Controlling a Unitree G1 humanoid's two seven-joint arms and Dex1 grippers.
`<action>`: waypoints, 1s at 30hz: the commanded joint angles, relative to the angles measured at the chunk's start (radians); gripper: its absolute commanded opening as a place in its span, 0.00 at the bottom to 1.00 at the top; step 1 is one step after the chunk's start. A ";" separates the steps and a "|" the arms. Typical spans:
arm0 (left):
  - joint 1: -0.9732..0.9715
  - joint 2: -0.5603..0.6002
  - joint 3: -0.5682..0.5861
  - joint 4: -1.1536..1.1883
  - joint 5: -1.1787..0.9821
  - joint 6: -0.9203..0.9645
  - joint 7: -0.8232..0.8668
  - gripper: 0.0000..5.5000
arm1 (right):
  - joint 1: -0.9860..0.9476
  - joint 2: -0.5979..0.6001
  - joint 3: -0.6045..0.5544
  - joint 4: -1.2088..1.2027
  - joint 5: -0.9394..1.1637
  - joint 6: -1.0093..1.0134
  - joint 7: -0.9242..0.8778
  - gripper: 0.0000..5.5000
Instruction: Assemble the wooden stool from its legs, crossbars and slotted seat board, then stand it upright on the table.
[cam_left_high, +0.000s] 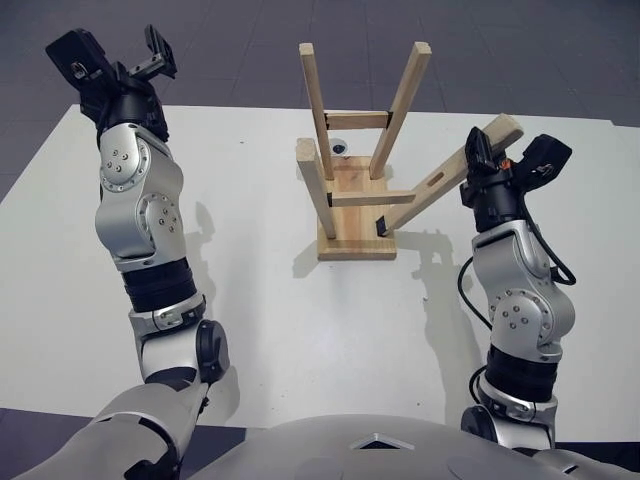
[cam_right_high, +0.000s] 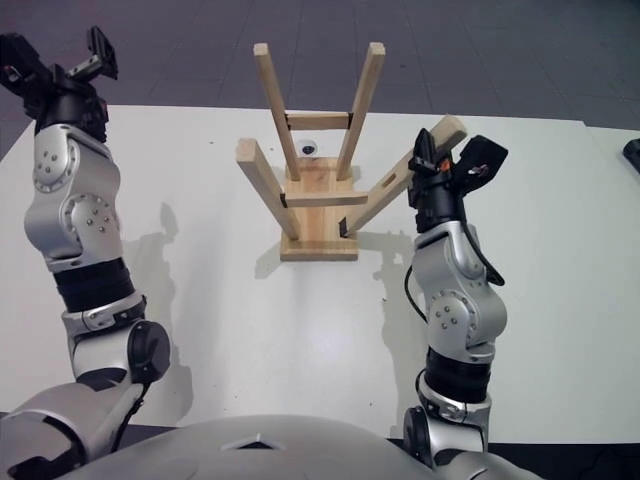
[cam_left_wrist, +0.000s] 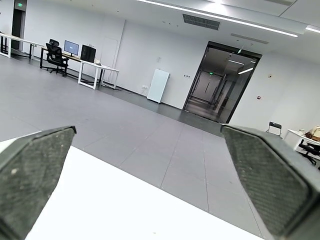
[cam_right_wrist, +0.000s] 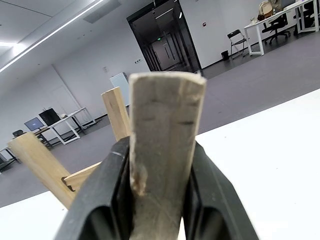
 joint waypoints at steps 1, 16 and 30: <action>0.025 -0.044 -0.035 -0.050 0.000 0.053 0.010 0.98 | 0.145 -0.016 0.032 0.009 -0.085 0.083 -0.023 0.18; 0.095 -0.031 -0.123 -0.131 0.031 0.105 -0.072 0.98 | 0.256 -0.115 0.134 0.217 -0.239 0.055 0.143 0.19; 0.102 -0.012 -0.143 -0.188 0.016 0.144 -0.147 0.98 | 0.366 -0.156 0.215 0.403 -0.255 0.022 0.274 0.19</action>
